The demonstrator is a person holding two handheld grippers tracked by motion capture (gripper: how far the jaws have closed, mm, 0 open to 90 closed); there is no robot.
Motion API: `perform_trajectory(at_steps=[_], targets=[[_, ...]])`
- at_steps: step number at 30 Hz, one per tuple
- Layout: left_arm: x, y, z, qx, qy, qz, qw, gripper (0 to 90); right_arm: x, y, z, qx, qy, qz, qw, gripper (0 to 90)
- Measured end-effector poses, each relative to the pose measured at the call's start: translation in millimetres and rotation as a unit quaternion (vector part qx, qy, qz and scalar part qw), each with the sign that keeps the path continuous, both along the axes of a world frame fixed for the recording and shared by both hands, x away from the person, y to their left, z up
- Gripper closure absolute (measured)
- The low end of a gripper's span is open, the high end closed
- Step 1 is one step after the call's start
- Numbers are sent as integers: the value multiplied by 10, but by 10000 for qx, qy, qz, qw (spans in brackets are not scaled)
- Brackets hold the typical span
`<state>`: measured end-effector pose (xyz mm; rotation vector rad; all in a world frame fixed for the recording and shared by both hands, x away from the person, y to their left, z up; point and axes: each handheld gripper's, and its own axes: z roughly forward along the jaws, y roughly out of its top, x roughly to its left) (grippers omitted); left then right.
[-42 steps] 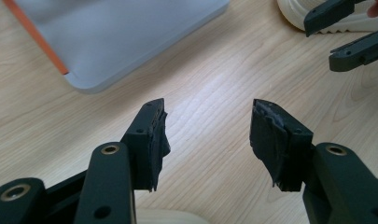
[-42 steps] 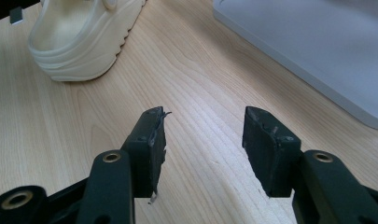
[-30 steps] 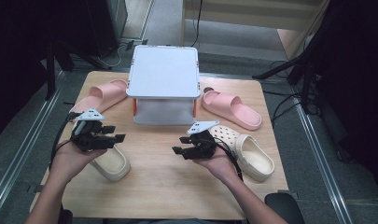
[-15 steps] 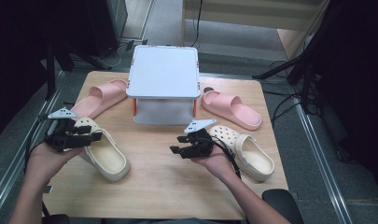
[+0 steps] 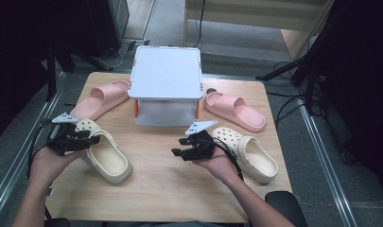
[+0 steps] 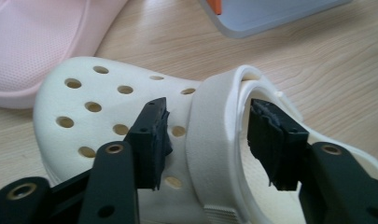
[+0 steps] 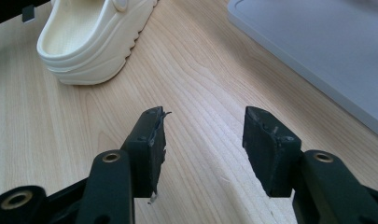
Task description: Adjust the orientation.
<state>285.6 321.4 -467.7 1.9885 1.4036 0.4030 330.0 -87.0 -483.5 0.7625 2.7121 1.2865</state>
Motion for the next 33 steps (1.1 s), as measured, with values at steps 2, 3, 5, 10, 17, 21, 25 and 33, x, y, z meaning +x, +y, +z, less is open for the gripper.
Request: perform_trajectory(at_steps=[2, 3, 5, 10, 17, 21, 25, 33], targets=[[-4, 1, -5, 94, -38, 18, 9999, 554, 2, 1, -4, -26, 16, -8, 10000, 494], [-3, 8, -10, 75, -50, 3, 10000, 562, 2, 2, -5, -31, 15, -7, 10000, 493], [-7, 24, -6, 39, -60, -74, 9999, 591, 0, 2, -4, -36, 8, -8, 10000, 493], [5, 14, 38, 98, 34, -162, 9998, 694, 4, -6, 1, -19, 8, -30, 10000, 491], [-51, 84, 246, 197, -85, 41, 9998, 770, 13, -20, 4, 0, 23, -23, 10000, 491], [-87, 96, 347, -41, -156, 26, 9999, 782, 17, -18, 0, 8, 34, -30, 10000, 491], [-117, 30, 472, -101, -253, -155, 9995, 782, 13, -21, 4, 24, 83, -21, 10000, 492], [-29, -240, 555, -307, -322, -667, 9968, 780, -26, -98, 51, 137, 96, -101, 9998, 493]])
